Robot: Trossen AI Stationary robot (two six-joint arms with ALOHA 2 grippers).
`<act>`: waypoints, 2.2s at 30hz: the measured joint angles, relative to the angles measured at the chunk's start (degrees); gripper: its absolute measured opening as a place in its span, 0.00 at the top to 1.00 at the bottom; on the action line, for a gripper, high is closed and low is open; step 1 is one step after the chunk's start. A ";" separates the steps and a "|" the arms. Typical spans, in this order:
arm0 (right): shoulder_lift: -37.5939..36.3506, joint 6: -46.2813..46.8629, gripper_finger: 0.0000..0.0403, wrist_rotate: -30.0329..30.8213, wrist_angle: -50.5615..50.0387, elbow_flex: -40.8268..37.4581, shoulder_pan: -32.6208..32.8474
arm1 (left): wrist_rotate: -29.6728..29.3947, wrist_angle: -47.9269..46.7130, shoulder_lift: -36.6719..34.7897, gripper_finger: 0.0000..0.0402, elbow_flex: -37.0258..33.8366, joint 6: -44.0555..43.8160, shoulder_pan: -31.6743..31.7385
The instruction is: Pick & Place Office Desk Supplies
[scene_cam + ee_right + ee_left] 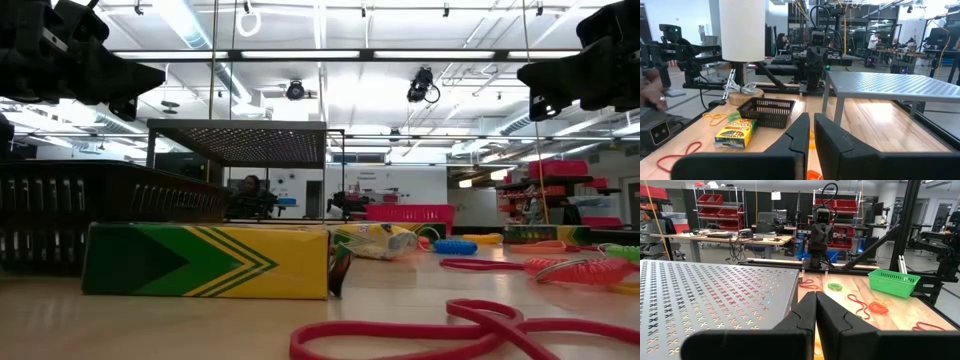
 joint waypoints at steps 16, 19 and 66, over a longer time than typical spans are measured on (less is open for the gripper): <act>0.00 0.00 0.91 0.01 0.00 0.01 -0.02 | 0.00 0.00 0.00 0.96 0.01 0.02 0.01; 0.00 0.00 0.91 0.01 0.00 0.00 -0.02 | 0.00 0.03 0.00 0.96 0.00 -0.04 0.00; 0.00 9.63 0.91 1.91 0.45 0.01 -0.02 | -1.26 -0.54 0.85 0.88 0.00 -7.97 0.26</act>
